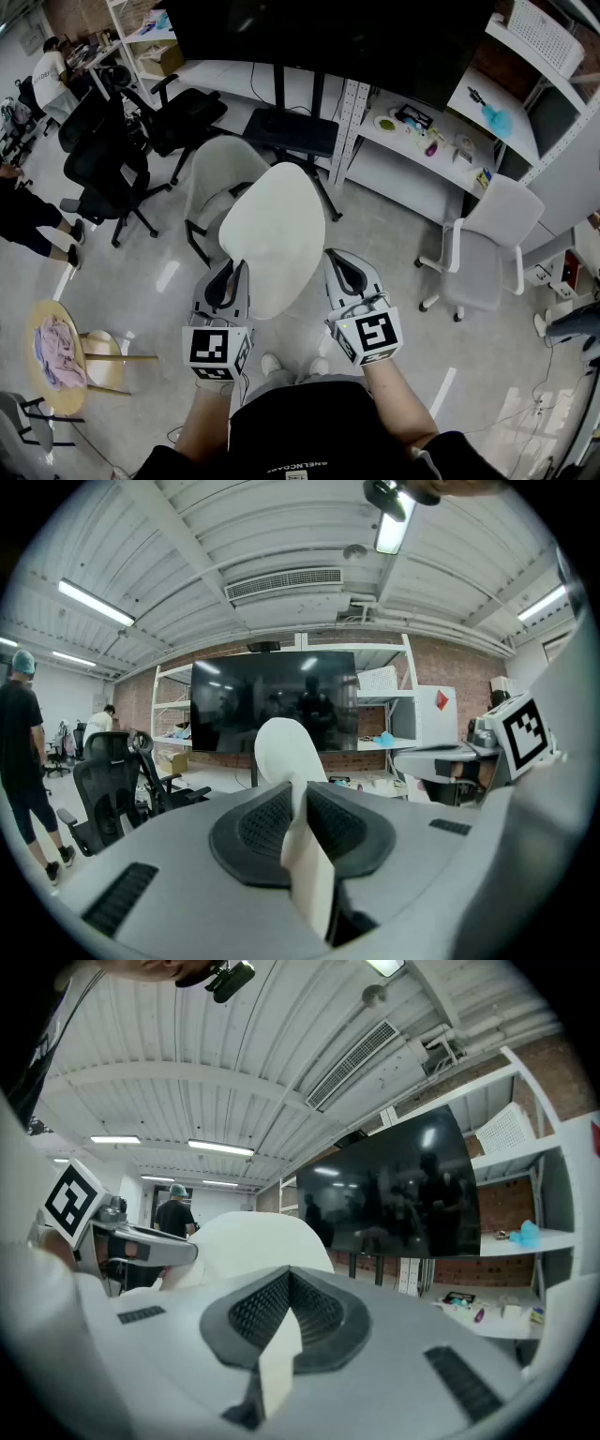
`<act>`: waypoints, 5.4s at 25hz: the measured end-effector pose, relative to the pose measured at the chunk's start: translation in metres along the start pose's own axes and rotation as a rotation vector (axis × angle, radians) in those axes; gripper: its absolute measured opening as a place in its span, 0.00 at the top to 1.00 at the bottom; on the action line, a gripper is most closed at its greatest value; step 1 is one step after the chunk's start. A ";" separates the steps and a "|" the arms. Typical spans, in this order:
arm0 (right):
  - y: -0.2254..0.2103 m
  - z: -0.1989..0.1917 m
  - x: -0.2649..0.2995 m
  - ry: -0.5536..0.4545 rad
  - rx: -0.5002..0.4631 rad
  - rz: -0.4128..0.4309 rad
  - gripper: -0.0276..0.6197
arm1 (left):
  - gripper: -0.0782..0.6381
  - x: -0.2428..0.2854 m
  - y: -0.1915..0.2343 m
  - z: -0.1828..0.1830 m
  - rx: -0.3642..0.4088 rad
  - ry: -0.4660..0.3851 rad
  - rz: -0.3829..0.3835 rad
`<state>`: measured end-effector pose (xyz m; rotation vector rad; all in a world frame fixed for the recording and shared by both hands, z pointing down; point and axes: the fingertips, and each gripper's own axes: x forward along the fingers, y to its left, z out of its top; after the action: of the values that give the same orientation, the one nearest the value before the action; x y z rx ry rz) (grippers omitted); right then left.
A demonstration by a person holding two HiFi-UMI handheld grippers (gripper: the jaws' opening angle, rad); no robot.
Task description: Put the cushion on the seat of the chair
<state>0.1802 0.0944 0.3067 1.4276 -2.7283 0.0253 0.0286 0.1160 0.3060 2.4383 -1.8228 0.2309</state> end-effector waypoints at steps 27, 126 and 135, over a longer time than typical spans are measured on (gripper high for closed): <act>0.046 0.010 0.049 -0.001 0.010 -0.130 0.95 | 0.81 0.002 0.092 -0.006 -0.053 -0.025 -0.098; -0.102 -0.089 0.367 0.292 0.056 0.261 0.95 | 0.81 0.258 0.236 -0.153 -0.395 0.365 0.400; -0.113 -0.114 0.368 0.359 0.048 0.215 0.95 | 0.81 0.292 0.236 -0.191 -0.407 0.414 0.362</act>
<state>0.0686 -0.2672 0.4416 1.0133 -2.5759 0.3259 -0.1297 -0.1961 0.5404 1.6430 -1.8751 0.3221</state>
